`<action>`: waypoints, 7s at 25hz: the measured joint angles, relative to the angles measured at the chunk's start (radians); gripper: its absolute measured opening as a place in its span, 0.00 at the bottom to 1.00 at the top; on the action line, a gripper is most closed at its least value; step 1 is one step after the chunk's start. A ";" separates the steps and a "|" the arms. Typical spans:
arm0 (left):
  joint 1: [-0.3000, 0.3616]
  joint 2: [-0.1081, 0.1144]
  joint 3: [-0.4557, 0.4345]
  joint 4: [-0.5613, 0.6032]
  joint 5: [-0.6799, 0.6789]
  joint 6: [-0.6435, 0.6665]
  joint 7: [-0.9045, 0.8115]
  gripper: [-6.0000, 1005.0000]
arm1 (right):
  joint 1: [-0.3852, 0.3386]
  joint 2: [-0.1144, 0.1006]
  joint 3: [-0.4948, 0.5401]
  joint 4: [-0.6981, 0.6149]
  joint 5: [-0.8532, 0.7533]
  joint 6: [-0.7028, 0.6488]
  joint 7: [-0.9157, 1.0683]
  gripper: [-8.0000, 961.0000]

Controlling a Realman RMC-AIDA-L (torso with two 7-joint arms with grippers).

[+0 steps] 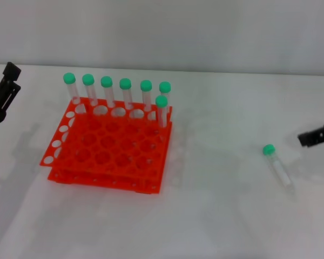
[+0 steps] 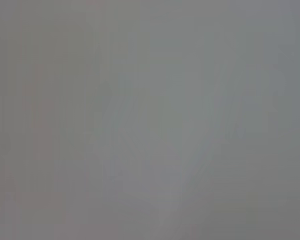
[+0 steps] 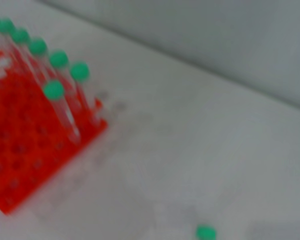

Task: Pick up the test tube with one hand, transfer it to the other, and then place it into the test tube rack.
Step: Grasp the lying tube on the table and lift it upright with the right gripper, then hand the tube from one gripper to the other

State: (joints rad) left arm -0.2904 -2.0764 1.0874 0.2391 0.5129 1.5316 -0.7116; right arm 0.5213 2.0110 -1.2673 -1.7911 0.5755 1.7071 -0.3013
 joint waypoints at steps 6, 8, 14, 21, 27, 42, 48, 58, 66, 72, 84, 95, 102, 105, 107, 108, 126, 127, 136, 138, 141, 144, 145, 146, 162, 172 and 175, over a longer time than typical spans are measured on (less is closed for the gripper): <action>-0.024 -0.003 0.000 -0.008 0.002 0.002 0.022 0.89 | 0.022 0.004 -0.089 0.153 -0.045 -0.073 0.038 0.87; -0.031 -0.003 0.000 -0.009 0.002 -0.002 0.025 0.89 | 0.035 0.004 -0.108 0.208 -0.045 -0.108 0.039 0.87; -0.045 -0.002 0.000 -0.011 0.012 -0.005 0.055 0.89 | 0.098 0.003 -0.148 0.400 -0.051 -0.193 0.036 0.84; -0.048 -0.004 0.000 -0.013 0.019 -0.007 0.076 0.89 | 0.153 0.004 -0.196 0.498 -0.077 -0.231 0.037 0.80; -0.050 -0.001 0.000 -0.014 0.019 -0.010 0.076 0.89 | 0.159 0.006 -0.209 0.534 -0.081 -0.251 0.041 0.77; -0.051 0.001 -0.002 -0.009 0.018 -0.021 0.077 0.89 | 0.182 0.008 -0.275 0.590 -0.082 -0.305 0.078 0.49; -0.051 0.001 -0.004 -0.008 0.018 -0.021 0.084 0.89 | 0.205 0.006 -0.278 0.646 -0.083 -0.323 0.080 0.48; -0.050 0.001 -0.002 -0.010 0.018 -0.021 0.104 0.89 | 0.257 0.010 -0.279 0.736 -0.109 -0.332 0.081 0.46; -0.046 0.002 -0.002 -0.004 0.018 -0.021 0.106 0.89 | 0.261 0.010 -0.286 0.739 -0.108 -0.329 0.080 0.21; -0.047 0.003 -0.003 -0.004 0.018 -0.021 0.106 0.89 | 0.269 0.010 -0.299 0.750 -0.103 -0.319 0.081 0.21; -0.045 0.003 -0.001 -0.008 0.018 -0.021 0.103 0.89 | 0.242 0.008 -0.302 0.674 -0.104 -0.315 0.080 0.22; -0.068 0.046 0.000 0.126 0.290 -0.077 -0.267 0.89 | -0.012 0.006 -0.268 0.231 -0.019 -0.508 -0.090 0.23; -0.137 0.082 -0.001 0.251 0.547 -0.081 -0.633 0.88 | -0.151 0.004 -0.333 0.224 0.315 -0.846 -0.501 0.23; -0.179 0.076 0.000 0.286 0.628 -0.078 -0.720 0.88 | -0.155 0.004 -0.345 0.253 0.401 -0.887 -0.628 0.24; -0.207 0.070 -0.001 0.295 0.661 -0.079 -0.748 0.88 | -0.160 0.003 -0.345 0.267 0.461 -0.898 -0.700 0.24; -0.219 0.066 -0.001 0.296 0.674 -0.081 -0.757 0.87 | -0.163 0.003 -0.343 0.272 0.490 -0.899 -0.738 0.24; -0.310 0.042 0.000 0.292 0.770 -0.172 -0.832 0.85 | -0.157 0.003 -0.395 0.224 0.596 -0.887 -0.903 0.25; -0.314 0.041 0.000 0.294 0.778 -0.173 -0.834 0.85 | -0.156 0.004 -0.396 0.222 0.594 -0.888 -0.903 0.25; -0.317 0.027 0.000 0.311 0.790 -0.171 -0.809 0.83 | -0.155 0.005 -0.400 0.237 0.591 -0.900 -0.895 0.26; -0.314 0.026 0.000 0.313 0.791 -0.169 -0.802 0.83 | -0.157 0.005 -0.401 0.238 0.592 -0.903 -0.893 0.26; -0.313 0.024 0.000 0.313 0.791 -0.169 -0.800 0.79 | -0.157 0.005 -0.408 0.239 0.592 -0.904 -0.886 0.27; -0.313 0.023 0.000 0.313 0.794 -0.169 -0.800 0.68 | -0.156 0.005 -0.420 0.235 0.590 -0.905 -0.877 0.27; -0.313 0.022 0.000 0.313 0.797 -0.169 -0.800 0.64 | -0.156 0.005 -0.422 0.234 0.590 -0.905 -0.877 0.27; -0.313 0.022 0.000 0.313 0.799 -0.168 -0.800 0.59 | -0.156 0.005 -0.425 0.232 0.589 -0.905 -0.877 0.27; -0.317 0.013 0.000 0.313 0.811 -0.174 -0.768 0.23 | -0.146 0.003 -0.435 0.239 0.589 -0.903 -0.871 0.29; -0.305 0.012 -0.007 0.335 0.812 -0.175 -0.761 0.22 | -0.161 0.000 -0.385 0.263 0.575 -0.879 -0.838 0.29; -0.288 0.012 -0.012 0.356 0.809 -0.175 -0.760 0.22 | -0.161 -0.001 -0.365 0.280 0.552 -0.876 -0.819 0.36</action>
State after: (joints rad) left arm -0.5783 -2.0647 1.0758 0.5948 1.3220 1.3569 -1.4717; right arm 0.3608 2.0103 -1.6320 -1.5106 1.1277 0.8316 -1.1203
